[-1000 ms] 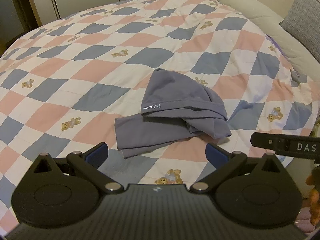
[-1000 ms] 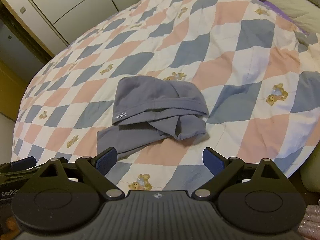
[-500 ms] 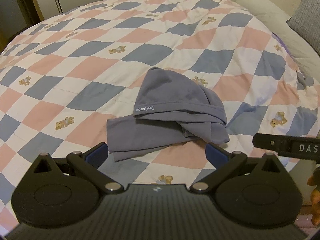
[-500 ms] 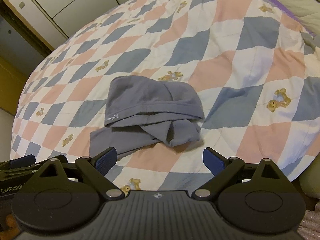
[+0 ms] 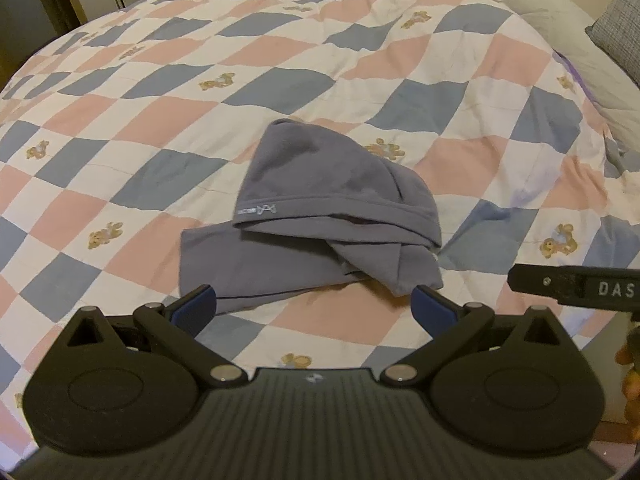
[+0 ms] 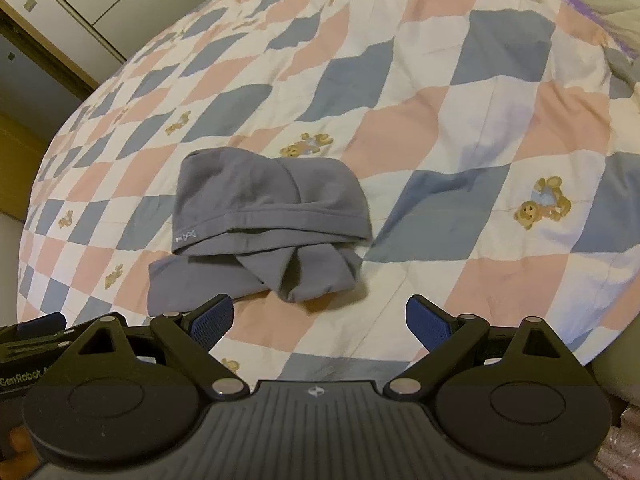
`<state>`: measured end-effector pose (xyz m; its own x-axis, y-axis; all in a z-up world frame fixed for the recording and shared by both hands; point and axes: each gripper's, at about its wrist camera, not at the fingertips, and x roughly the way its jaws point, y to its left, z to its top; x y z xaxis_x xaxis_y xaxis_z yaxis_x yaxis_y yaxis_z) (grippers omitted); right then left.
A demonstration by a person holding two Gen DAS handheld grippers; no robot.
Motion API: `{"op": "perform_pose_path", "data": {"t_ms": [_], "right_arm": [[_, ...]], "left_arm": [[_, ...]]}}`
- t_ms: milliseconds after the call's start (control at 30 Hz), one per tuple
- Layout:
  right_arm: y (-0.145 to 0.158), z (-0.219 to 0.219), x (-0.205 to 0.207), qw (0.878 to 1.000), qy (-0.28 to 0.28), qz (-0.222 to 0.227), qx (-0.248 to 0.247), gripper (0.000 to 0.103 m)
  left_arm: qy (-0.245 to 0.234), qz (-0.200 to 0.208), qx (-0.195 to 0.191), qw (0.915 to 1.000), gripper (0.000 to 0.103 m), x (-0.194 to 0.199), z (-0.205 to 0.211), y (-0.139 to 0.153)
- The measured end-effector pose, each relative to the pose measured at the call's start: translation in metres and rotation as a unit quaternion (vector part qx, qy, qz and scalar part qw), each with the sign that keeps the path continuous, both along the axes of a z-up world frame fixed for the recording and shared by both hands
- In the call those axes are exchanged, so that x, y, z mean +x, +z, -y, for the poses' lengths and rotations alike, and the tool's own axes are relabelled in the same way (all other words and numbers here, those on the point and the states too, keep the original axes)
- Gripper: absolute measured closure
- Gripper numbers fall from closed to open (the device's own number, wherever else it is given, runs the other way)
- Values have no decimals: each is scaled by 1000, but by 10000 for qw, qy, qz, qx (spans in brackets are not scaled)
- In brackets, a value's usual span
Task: Fold clothes
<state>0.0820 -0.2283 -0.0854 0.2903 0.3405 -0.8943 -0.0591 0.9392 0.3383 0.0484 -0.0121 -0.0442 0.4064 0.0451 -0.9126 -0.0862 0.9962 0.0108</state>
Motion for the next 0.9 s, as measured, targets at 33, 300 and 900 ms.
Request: {"op": "perform_pose_path", "data": {"t_ms": [33,300,900], "right_arm": [[-3,3,4,10000,29,-25,6,7],[-37,18,34,9993,49,-296,245,8],[-139,41,66,9447,-1913,-1325,2309,11]], "left_arm": [[8,-6,-13,10000,1,2,3,-2],[338,-172,-29,9993,1,8,6,-33],[1779,-283,-2151,9598,7,69,-103,-100]]}}
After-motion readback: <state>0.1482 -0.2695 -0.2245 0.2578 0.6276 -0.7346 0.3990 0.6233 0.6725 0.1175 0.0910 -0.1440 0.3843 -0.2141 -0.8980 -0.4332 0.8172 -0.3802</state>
